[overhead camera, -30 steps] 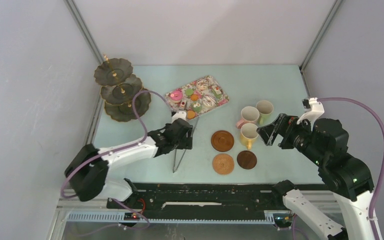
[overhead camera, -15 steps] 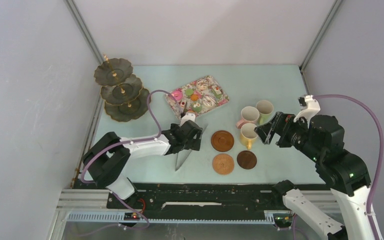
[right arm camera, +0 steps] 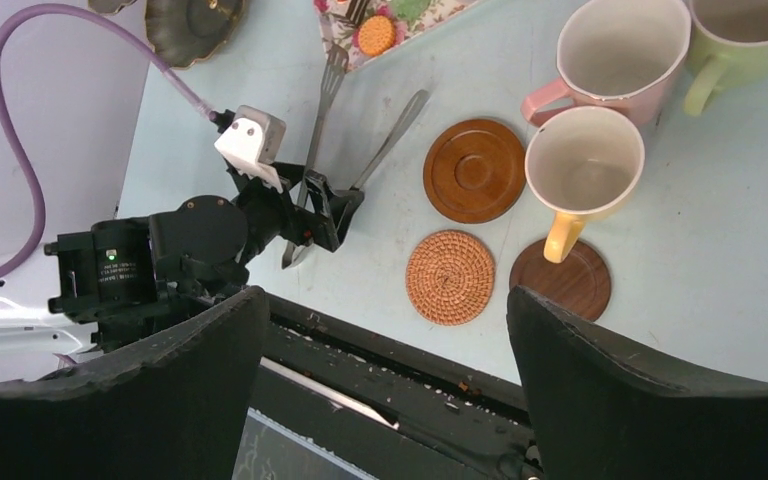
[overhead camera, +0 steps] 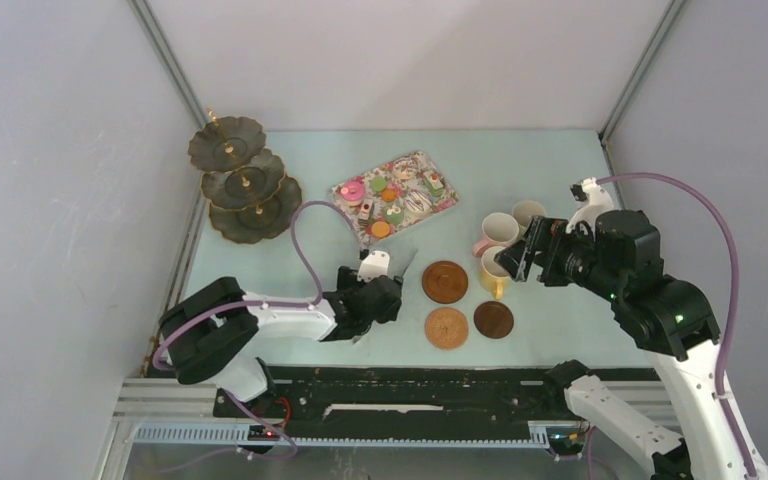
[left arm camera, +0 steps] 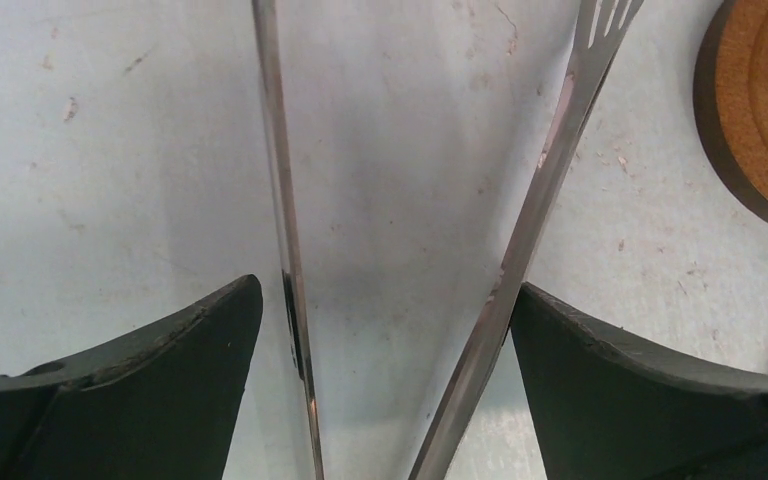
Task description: Serve the afternoon tea
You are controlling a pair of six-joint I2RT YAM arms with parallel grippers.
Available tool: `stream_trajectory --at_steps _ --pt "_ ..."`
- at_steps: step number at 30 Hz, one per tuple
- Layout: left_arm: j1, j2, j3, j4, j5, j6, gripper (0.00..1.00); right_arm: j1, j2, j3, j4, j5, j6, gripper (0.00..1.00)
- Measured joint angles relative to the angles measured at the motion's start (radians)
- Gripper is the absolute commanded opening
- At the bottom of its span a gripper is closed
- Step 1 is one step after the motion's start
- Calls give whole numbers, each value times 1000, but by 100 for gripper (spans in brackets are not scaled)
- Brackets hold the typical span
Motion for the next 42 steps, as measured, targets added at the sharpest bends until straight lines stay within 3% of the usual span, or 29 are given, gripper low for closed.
stream_trajectory --at_steps 9,13,16,21,26,32,38,42 --pt "-51 56 -111 296 -186 1 96 11 57 0 -7 -10 -10 90" --pt "-68 115 -136 440 -250 4 88 18 63 0 -7 -5 -10 89" --pt "-81 156 -137 513 -286 8 77 22 53 -1 -7 3 -6 89" --pt "-100 166 -138 528 -307 4 63 24 26 -1 -6 31 4 89" --pt "-117 80 -140 365 -294 -9 61 26 2 -1 -4 52 16 89" --pt "-122 -175 -137 89 -194 -33 62 26 -12 -1 2 71 46 90" --pt "-76 -389 4 -189 12 -60 60 26 -36 -1 6 97 82 90" --pt "63 -491 97 -319 211 -84 59 26 -72 -25 36 108 99 90"
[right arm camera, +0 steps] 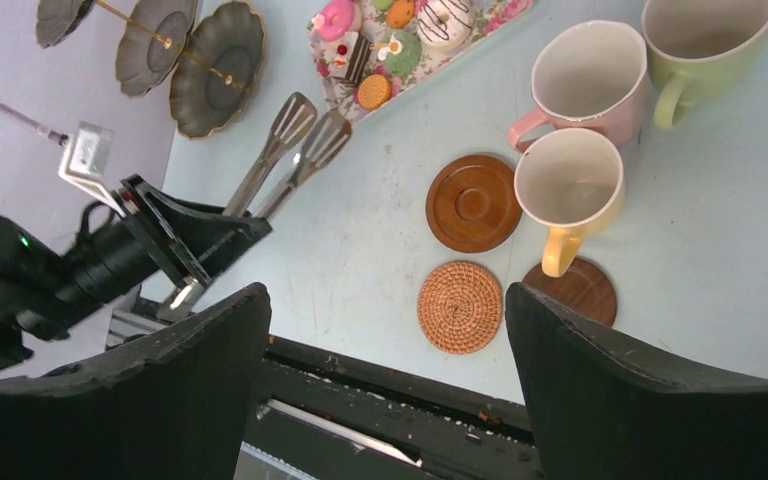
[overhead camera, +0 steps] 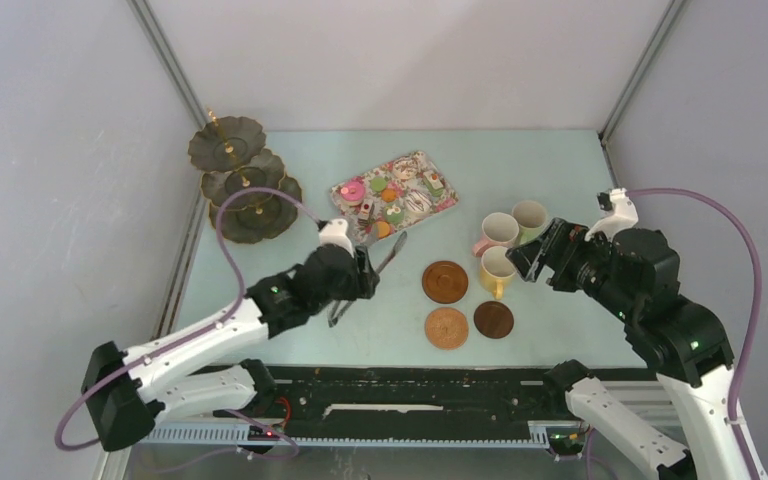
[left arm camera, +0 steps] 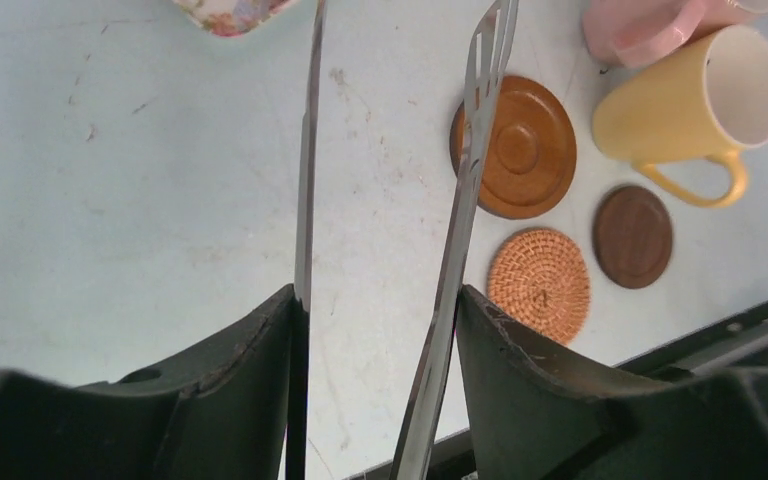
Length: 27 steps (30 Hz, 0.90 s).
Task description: Serve the afternoon tea
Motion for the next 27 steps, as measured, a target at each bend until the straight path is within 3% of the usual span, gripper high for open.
stream_trajectory --at_steps 9,15,22,27 --pt "410 -22 228 -248 466 -68 62 0 -95 -28 24 74 10 91" --pt "578 18 291 -246 693 -206 60 0 -136 -28 26 122 5 94" --pt "610 150 322 -247 721 -257 57 0 -153 -29 53 164 -31 97" --pt "610 251 402 -278 652 -212 54 0 -152 -29 90 171 -66 99"
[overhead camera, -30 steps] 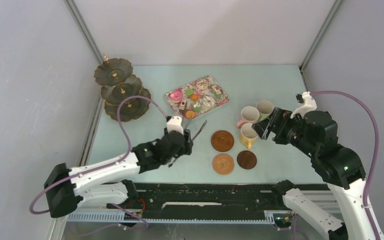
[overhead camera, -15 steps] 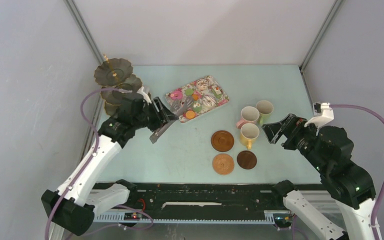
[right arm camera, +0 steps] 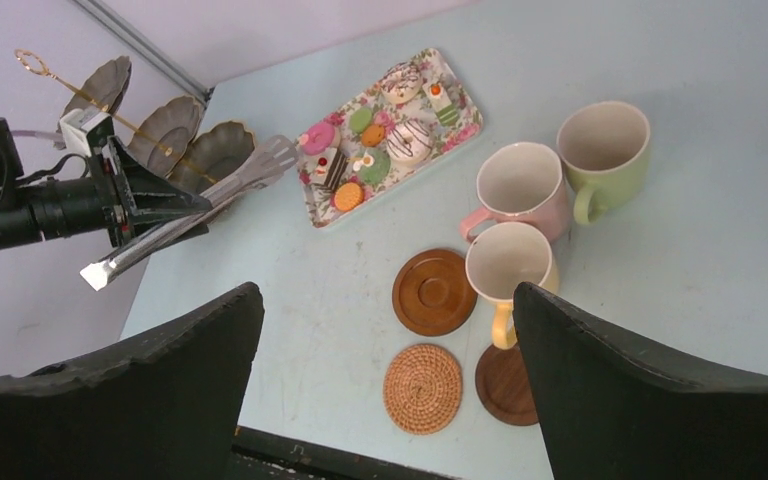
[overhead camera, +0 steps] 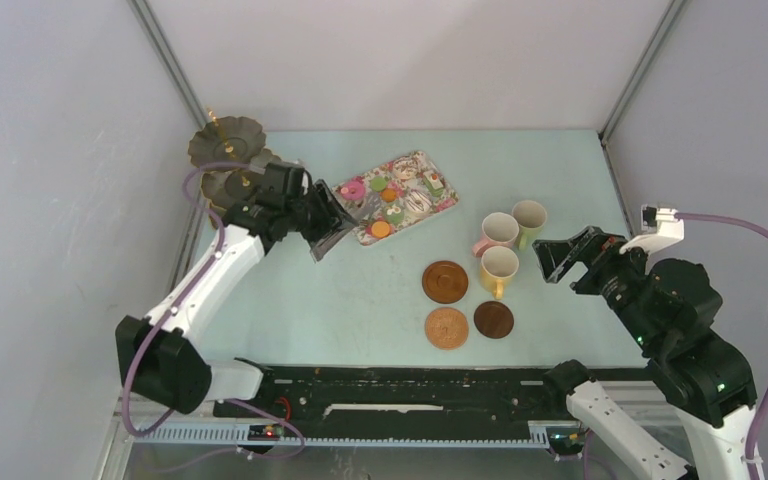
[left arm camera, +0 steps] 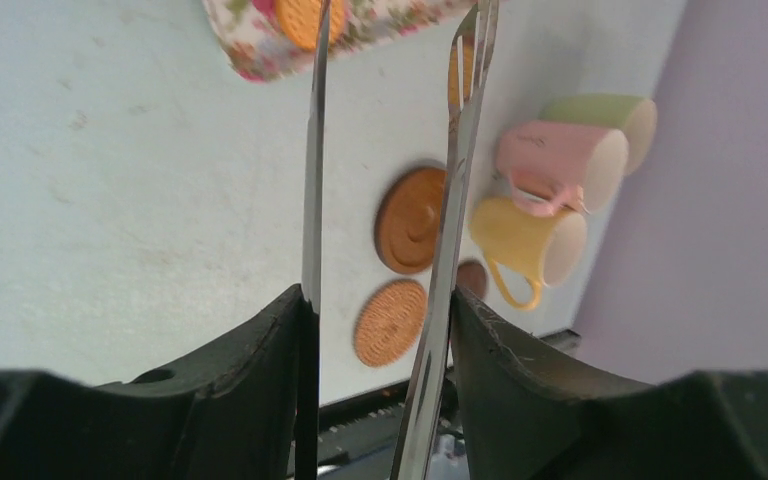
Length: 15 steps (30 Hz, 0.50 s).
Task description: Serve the afternoon tea
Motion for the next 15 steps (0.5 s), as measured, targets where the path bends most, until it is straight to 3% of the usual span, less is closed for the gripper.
stream_trajectory --at_steps 15 --pt "-31 322 361 -223 -271 389 53 -39 60 0 57 -15 -64 100"
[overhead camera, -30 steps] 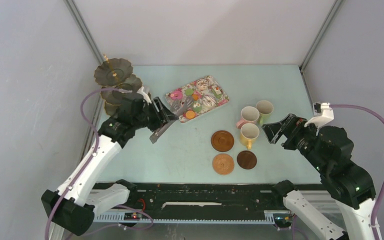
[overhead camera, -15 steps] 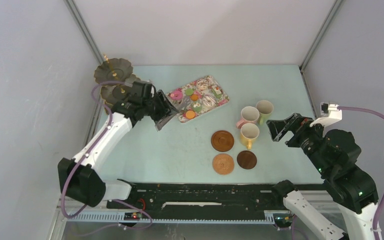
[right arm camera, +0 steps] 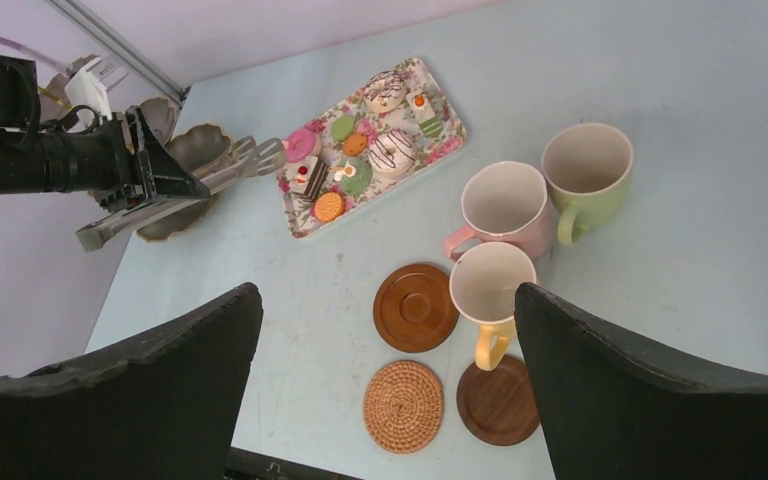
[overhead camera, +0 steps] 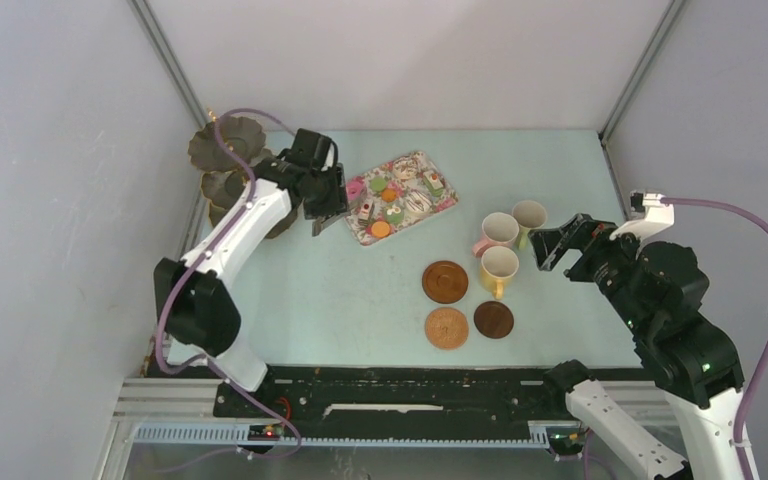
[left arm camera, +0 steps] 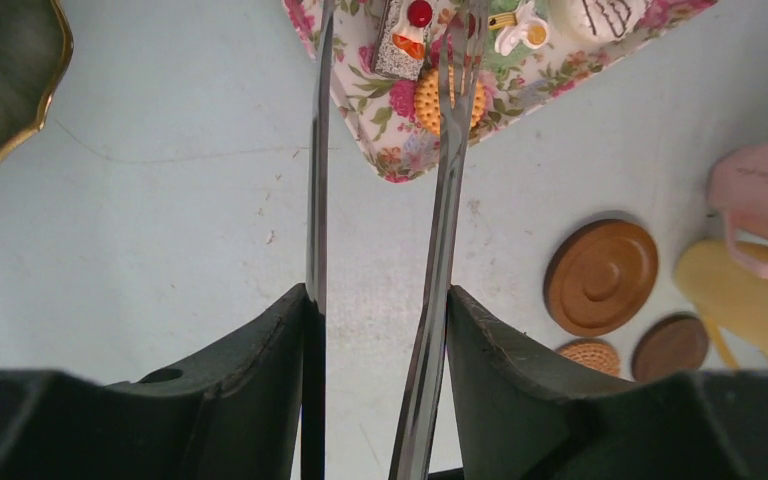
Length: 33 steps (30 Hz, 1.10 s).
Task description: Serve the afternoon tea
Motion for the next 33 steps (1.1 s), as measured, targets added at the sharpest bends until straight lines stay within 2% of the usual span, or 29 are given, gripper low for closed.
stream_trajectory --at_steps 5,12,21,28,33 --pt "-23 72 52 -29 -16 81 53 -19 4 0 1 -2 -8 100" --pt "-45 128 82 -51 -37 118 53 -40 4 0 3 -2 -12 100" --pt "-89 191 149 -52 -80 126 51 -57 3 0 4 -9 -15 100" --pt "-92 206 153 -59 -122 126 51 -64 1 0 3 -8 -23 100" --pt "-98 206 147 -53 -127 124 48 -67 -8 0 2 -7 -35 100"
